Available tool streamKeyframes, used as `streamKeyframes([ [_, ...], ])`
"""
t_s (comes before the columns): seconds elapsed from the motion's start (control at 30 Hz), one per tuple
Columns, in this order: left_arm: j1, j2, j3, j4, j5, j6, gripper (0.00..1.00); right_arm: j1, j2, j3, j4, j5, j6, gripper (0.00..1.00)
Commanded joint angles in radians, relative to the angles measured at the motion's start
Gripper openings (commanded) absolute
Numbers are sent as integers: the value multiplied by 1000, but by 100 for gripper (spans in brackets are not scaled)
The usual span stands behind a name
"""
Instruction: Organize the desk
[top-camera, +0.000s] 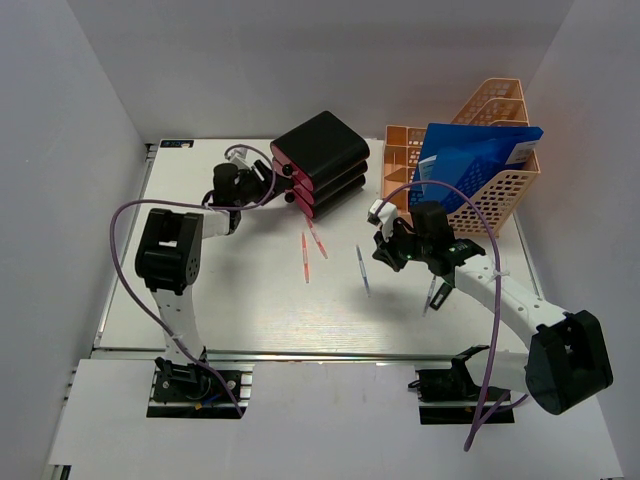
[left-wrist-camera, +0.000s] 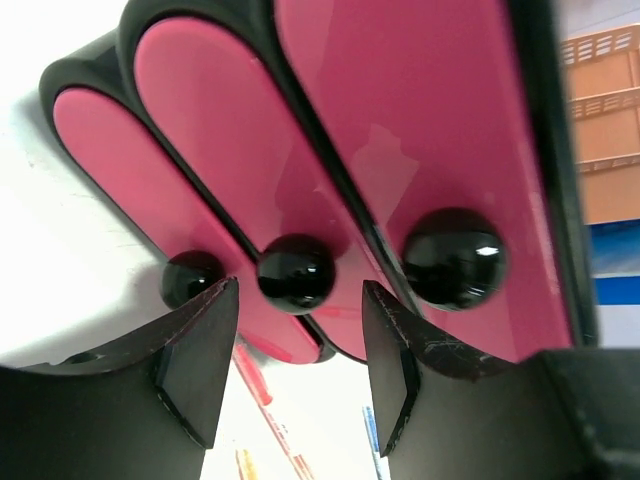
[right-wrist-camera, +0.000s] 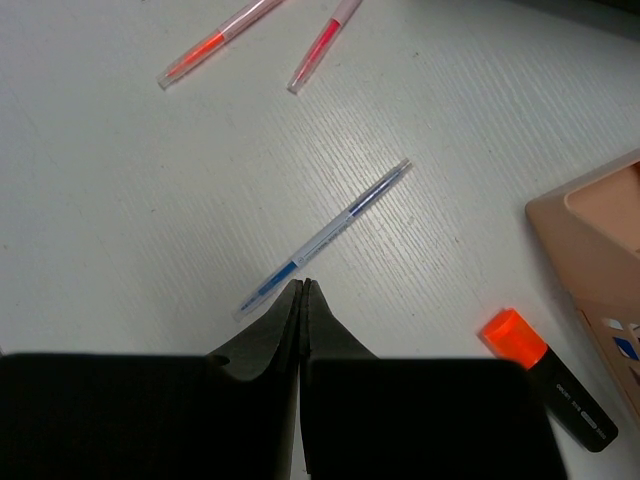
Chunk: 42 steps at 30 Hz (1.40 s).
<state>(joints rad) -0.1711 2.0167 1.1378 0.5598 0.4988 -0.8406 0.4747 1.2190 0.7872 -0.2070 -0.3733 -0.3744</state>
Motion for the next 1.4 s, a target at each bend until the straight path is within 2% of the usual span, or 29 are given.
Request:
streamKeyframes([
  [0.0,7,2,36,28,21,-5,62,-5,1,-3,18,-4,-11,0],
  [0.4,7,57,25,161,37,-87,61,-7,5,-2,17,-6,-12,0],
  [0.53,7,68,27,178,38,-101,53,-7,7,-2,17,-6,-12,0],
  [0.73,7,57,2,181,34,-101,30,-7,8,-3,18,-6,-12,0],
  [0.87,16,27,-36,177,37,-92,25,-7,8,-3,17,-6,-12,0],
  [1.17,67,-119,-194,151,66,-25,25,-11,19,-5,17,11,-18,0],
  [1.3,87,-151,-210,94,83,6,25,-15,19,-6,18,11,-18,0],
  [1.37,87,-151,-202,75,87,6,39,-18,20,-8,17,10,-18,0],
])
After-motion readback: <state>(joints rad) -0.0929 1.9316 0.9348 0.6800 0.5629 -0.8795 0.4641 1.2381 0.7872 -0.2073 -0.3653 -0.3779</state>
